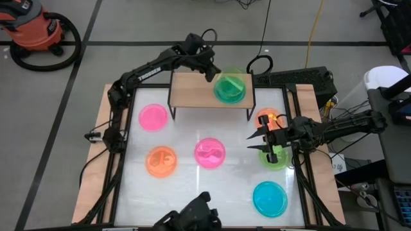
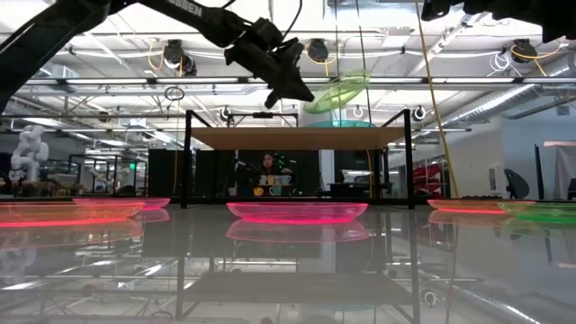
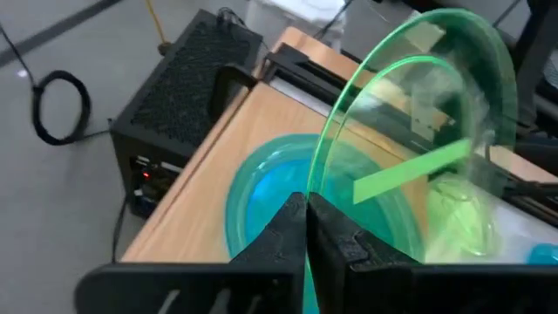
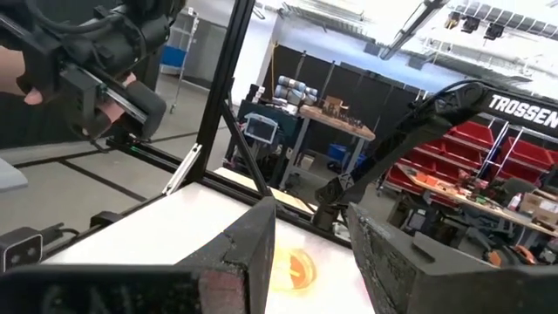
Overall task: Place and stack plates onto a shelf
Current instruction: Stack the bottom green plate on top of the blue plate on the shelf, then stack the top orange plate on top of the green plate on the shelf
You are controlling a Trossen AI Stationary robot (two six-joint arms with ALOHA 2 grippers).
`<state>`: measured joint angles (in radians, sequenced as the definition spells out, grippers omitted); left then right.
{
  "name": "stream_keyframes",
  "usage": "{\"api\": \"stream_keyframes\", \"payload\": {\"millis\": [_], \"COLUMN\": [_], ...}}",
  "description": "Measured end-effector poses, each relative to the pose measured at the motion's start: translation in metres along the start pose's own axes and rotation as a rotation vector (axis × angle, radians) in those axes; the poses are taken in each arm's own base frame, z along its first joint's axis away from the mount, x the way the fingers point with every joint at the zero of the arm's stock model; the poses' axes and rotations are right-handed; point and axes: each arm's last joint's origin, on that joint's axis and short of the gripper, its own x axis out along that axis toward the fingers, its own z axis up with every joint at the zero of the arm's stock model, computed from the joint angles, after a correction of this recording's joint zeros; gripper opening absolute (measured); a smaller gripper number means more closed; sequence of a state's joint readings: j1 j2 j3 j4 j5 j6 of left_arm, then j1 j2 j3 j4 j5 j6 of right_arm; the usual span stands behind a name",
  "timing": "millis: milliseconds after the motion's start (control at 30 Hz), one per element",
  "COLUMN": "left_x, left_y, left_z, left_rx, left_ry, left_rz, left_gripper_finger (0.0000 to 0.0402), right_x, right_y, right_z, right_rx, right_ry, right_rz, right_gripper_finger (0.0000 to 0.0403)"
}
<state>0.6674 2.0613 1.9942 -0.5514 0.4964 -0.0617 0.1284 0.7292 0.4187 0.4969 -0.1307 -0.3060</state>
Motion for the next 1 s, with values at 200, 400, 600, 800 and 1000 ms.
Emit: {"api": "stream_keyframes", "payload": {"millis": [200, 400, 600, 800, 1000], "left_x": [0.0, -0.001, -0.044, -0.098, -0.137], "left_y": [-0.001, -0.002, -0.031, -0.097, -0.17], "left_z": [0.0, 0.001, 0.023, 0.04, 0.025], "left_rx": [0.027, 0.044, 0.125, 0.356, 0.536], "left_ry": [0.0, -0.003, -0.099, -0.214, -0.237], "left_rz": [0.003, 0.004, -0.028, -0.067, -0.08], "left_gripper_finger": [0.0074, 0.0097, 0.0098, 0.0099, 0.0099], "right_x": [0.0, -0.001, -0.001, -0.001, -0.005], "right_y": [-0.002, -0.005, -0.005, -0.004, -0.007], "right_z": [-0.001, -0.003, -0.006, -0.01, -0.023], "right_rx": [-0.069, -0.084, -0.101, -0.101, -0.084], "right_ry": [0.02, 0.076, 0.114, 0.163, 0.363], "right_rz": [-0.055, -0.182, -0.186, -0.184, -0.383], "right_gripper_finger": [0.0128, 0.0128, 0.0128, 0.0128, 0.0128]}}
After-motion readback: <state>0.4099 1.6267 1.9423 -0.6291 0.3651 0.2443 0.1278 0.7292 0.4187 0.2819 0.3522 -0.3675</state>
